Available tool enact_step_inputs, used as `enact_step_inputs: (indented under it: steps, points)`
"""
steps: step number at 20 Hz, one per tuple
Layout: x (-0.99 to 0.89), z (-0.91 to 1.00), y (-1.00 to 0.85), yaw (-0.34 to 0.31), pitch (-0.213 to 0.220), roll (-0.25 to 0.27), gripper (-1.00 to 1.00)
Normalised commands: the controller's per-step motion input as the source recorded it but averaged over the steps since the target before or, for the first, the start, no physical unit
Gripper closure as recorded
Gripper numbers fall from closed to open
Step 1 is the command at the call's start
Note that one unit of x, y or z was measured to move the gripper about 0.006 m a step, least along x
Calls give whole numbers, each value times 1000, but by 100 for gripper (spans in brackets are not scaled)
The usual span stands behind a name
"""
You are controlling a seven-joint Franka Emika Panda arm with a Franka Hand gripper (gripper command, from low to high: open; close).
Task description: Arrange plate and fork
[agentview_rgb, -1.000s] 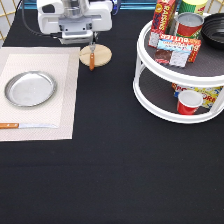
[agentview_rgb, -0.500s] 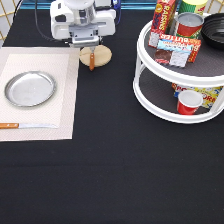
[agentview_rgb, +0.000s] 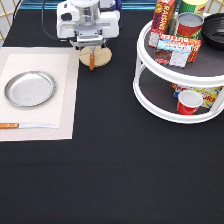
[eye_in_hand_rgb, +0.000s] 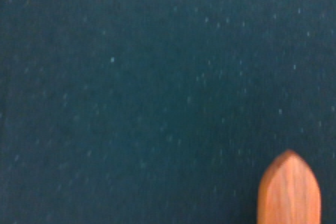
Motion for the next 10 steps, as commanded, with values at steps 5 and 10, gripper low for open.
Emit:
enact_step_inputs:
  steps: [5,10]
  points:
    - [-122,-263,29,-12,-69,-6,-100]
    - [-261,-142,54,0,28,0,-100]
